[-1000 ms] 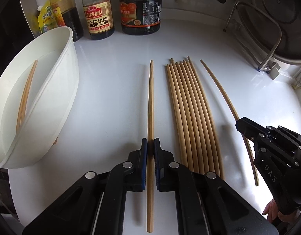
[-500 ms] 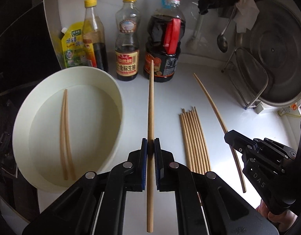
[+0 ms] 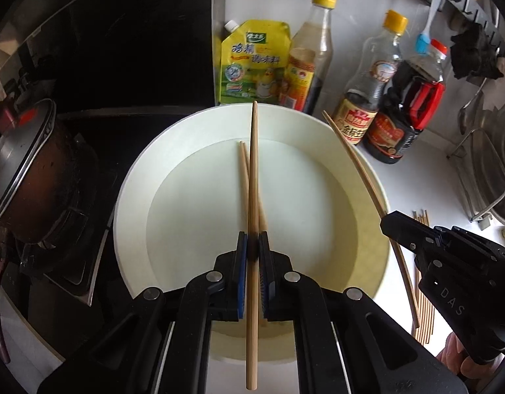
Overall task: Organize utensils
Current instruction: 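Lift and carry both held chopsticks over the white basin, then open the right tool while the left tool releases its chopstick into the basin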
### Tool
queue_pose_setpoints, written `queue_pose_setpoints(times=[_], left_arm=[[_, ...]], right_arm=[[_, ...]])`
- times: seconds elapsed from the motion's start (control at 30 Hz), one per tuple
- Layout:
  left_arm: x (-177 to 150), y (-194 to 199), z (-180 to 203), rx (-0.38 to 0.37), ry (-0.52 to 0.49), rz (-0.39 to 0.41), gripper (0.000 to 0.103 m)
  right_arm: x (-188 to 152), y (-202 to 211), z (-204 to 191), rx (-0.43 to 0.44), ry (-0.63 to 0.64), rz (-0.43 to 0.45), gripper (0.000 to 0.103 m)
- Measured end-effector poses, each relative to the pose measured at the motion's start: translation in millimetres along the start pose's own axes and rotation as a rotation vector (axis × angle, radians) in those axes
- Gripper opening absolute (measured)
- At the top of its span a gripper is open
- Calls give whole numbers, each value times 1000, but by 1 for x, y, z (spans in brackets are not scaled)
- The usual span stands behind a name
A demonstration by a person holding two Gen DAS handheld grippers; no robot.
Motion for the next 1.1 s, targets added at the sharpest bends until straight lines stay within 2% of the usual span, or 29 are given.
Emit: queue_pose_setpoints(times=[0.17,0.37,0.83,0.9,0.93,0.97,1.03,1.07,1.1], left_arm=[[5,-28,-19,5,-21,-52,7],[6,-51,-27,-14,-29,-97,8],[11,-76,-33,-53,5,-149,8],[12,-75,-34,-43,20,-148,13],[13,-74,-35,-39,26,-145,25],[13,-72,-37,-34,32,-136,35],[15,-67,-40,-17,40,-121,51],[16,-64,-41,-12,44,-110,57],[17,-60,-42,-3,47,-99,58]], right_arm=[[9,-35,-17,12,-36,-57,6],[11,-65,-26,-19,-56,-110,6],[11,-92,-22,-40,-59,-181,6],[12,-92,-22,-40,-64,-181,8],[13,-91,-22,-36,-67,-178,12],[13,-89,-22,-34,-67,-171,20],[16,-83,-21,-43,-55,-148,21],[17,-79,-21,-47,-49,-141,21],[17,-76,-20,-52,-46,-133,21]])
Point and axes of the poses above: each gripper's, at about its wrist camera, not at the fingertips, and y roughly against the way its jaws point, z to its right, x to its top, the point moved 6 cm from there along -y, roughly the way its jaws point, and after that the axes turned 1 degree about z, right-handed, at the moved point
